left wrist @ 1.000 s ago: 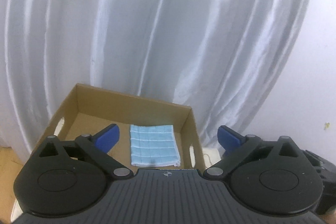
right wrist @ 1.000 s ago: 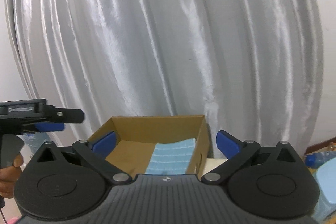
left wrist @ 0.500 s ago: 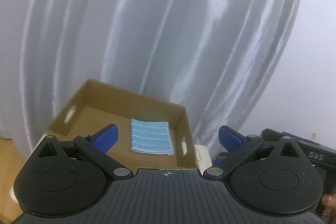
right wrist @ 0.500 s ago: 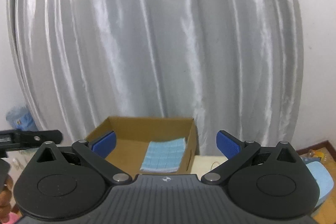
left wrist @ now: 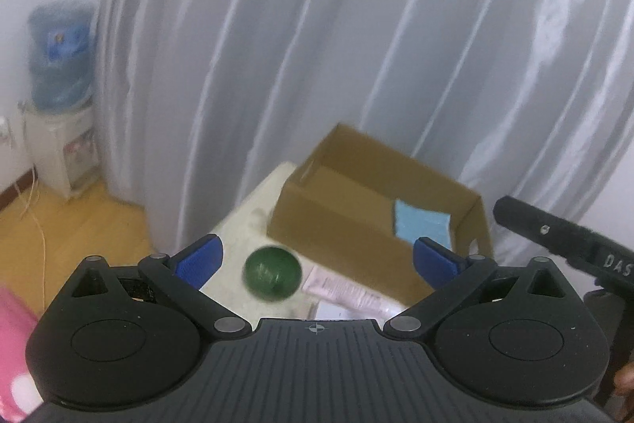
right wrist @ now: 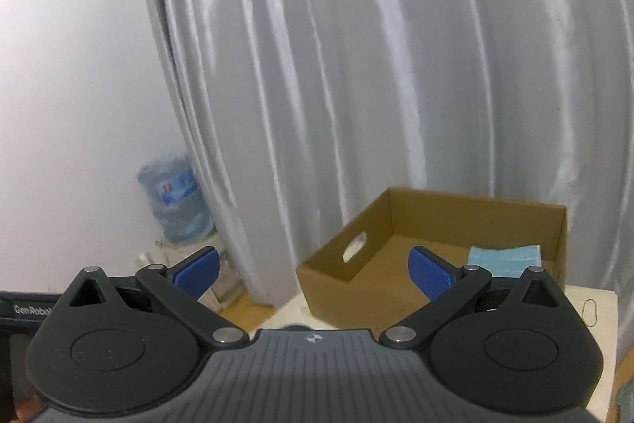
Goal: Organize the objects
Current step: 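Withdraw the left gripper and move the right gripper toward the white box, then lower the right gripper over the white box and close on its sides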
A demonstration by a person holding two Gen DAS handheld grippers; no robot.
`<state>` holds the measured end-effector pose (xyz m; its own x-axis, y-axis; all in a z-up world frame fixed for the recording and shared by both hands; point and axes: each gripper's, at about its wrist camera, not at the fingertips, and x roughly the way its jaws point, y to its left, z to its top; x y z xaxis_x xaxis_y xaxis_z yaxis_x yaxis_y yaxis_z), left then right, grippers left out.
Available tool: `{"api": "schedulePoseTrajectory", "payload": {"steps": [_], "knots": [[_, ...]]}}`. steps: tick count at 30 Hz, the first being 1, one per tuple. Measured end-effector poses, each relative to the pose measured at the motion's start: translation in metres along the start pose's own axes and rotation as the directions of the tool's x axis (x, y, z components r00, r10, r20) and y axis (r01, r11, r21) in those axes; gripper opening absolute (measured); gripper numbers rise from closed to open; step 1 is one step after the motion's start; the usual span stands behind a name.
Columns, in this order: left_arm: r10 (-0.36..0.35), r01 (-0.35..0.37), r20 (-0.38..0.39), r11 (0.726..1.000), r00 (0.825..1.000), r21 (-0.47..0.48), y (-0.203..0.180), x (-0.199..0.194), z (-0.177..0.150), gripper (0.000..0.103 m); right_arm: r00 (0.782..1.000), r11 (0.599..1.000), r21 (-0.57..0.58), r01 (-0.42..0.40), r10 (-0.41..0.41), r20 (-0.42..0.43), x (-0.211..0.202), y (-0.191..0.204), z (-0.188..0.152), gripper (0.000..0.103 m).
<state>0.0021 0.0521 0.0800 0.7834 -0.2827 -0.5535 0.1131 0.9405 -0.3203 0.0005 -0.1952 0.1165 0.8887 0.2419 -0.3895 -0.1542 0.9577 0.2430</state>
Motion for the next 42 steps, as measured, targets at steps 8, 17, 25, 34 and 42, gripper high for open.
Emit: {"api": "schedulePoseTrajectory", "payload": {"steps": [8, 17, 25, 34, 42], "knots": [[-0.017, 0.021, -0.076, 0.999, 0.997, 0.048, -0.005, 0.041, -0.033, 0.103, 0.962, 0.966, -0.089, 0.244, -0.252, -0.104, 0.016, -0.03, -0.045, 0.103], [-0.012, 0.029, -0.17, 0.995, 0.985, 0.093, -0.014, 0.067, -0.045, 0.103, 0.948, 0.959, -0.03, 0.281, -0.282, -0.146, 0.015, -0.072, -0.071, 0.103], [-0.128, 0.131, -0.228, 0.991, 0.965, -0.006, -0.007, 0.09, -0.063, 0.103, 0.973, 0.984, 0.131, 0.117, -0.087, -0.212, 0.034, -0.097, -0.08, 0.103], [-0.066, 0.121, -0.321, 0.981, 0.945, 0.154, -0.022, 0.126, -0.072, 0.103, 0.927, 0.935, 0.355, 0.019, 0.116, -0.357, 0.077, -0.118, -0.106, 0.103], [-0.081, 0.155, -0.408, 0.977, 0.909, 0.15, -0.021, 0.164, -0.076, 0.103, 0.877, 0.875, 0.483, -0.013, 0.242, -0.415, 0.115, -0.122, -0.121, 0.089]]}}
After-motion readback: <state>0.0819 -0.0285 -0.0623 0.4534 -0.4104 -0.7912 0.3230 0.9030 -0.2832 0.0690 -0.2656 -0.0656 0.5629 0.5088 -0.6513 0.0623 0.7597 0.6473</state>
